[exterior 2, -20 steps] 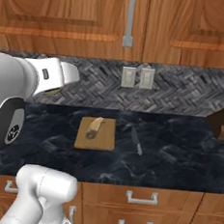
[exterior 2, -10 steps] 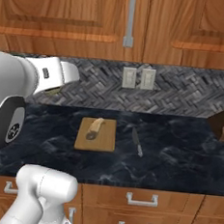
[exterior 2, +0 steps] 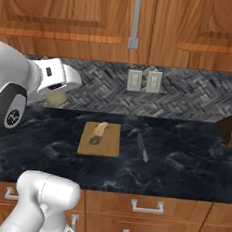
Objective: Retrieve the sausage and cheese from the fridge and place them on the cutting board on the counter.
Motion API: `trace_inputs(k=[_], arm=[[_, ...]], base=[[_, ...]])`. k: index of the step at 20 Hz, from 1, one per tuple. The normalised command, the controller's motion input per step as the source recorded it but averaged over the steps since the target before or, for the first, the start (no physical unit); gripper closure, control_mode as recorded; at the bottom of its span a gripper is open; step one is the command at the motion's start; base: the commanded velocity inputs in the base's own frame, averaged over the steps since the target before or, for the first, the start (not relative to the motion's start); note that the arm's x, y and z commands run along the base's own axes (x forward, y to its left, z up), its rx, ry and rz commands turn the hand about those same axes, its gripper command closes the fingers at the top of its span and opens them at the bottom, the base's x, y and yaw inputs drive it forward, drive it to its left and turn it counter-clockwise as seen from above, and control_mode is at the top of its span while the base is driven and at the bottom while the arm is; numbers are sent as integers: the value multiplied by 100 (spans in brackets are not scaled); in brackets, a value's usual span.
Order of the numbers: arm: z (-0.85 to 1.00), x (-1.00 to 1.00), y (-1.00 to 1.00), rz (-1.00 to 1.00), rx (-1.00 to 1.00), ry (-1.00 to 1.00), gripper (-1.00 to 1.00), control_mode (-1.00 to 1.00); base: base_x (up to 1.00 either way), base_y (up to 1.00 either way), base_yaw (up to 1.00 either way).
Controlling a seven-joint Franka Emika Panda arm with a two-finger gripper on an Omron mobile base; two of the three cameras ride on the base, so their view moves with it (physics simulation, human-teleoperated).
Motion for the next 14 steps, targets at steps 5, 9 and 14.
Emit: trace_inputs(k=[5, 9, 14], arm=[[-56, 41, 7, -1, -10, 12, 100, -100], [-81, 83, 23, -10, -5, 5, 100, -100], [-79, 100, 21, -10, -1, 15, 100, -100]], base=[[0, 0, 0], [0, 0, 0], [0, 0, 0]])
